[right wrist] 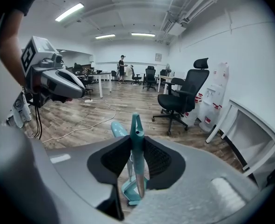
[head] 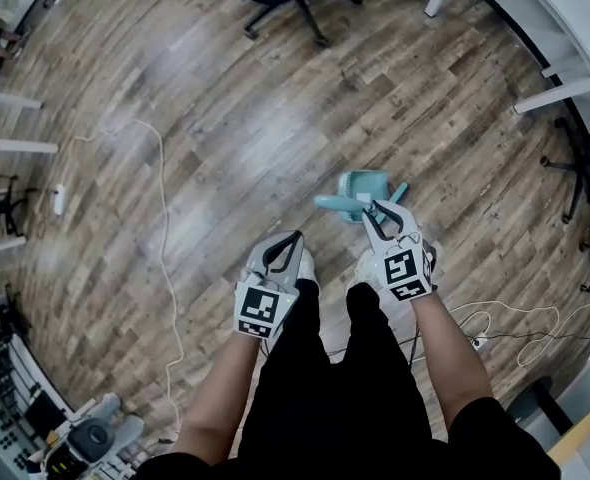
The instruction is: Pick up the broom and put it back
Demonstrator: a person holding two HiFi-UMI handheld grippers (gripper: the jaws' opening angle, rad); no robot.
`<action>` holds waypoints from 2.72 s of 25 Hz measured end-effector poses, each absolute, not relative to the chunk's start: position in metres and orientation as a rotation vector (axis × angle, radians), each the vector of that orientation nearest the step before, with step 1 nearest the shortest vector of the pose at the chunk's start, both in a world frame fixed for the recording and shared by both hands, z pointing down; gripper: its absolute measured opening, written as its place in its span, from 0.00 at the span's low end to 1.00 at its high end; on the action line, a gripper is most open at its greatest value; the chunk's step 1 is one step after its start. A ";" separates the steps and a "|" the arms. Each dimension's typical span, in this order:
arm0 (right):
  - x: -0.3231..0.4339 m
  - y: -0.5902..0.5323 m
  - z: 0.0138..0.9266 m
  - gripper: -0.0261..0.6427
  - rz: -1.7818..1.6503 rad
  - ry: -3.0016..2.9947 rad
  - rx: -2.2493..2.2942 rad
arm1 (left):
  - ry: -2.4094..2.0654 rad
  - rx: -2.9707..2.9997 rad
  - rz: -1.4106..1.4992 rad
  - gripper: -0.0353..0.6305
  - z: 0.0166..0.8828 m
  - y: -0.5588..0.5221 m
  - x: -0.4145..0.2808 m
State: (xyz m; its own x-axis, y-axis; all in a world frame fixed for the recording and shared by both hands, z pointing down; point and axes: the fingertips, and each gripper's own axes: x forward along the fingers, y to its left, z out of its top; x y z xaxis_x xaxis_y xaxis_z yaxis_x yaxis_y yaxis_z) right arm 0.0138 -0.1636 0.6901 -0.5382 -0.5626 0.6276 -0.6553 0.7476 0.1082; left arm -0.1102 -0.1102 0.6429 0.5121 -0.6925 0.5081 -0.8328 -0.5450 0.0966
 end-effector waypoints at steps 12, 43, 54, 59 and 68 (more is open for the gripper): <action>0.024 -0.155 0.686 0.17 0.167 -2.271 0.974 | -1.239 2.437 0.571 0.08 0.642 -0.105 -0.101; 0.123 -0.146 0.566 0.17 0.132 -2.319 1.308 | -1.161 2.630 0.478 0.08 0.574 -0.138 -0.032; 0.135 -0.167 0.457 0.17 0.023 -2.405 1.474 | -1.247 2.707 0.306 0.08 0.505 -0.176 -0.029; 0.134 -0.176 0.417 0.17 -0.053 -2.451 1.508 | -1.296 2.743 0.221 0.08 0.478 -0.190 -0.033; 0.136 -0.185 0.378 0.17 -0.138 -2.472 1.586 | -1.298 2.829 0.141 0.08 0.444 -0.201 -0.029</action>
State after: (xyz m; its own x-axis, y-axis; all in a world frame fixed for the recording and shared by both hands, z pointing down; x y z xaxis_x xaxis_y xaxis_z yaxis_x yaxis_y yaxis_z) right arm 0.1357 -0.1854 0.3781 -0.4041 -0.9071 0.1178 -0.8883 0.4199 0.1859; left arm -0.0290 -0.2011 0.4437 0.6487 -0.7553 0.0931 -0.7577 -0.6525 -0.0145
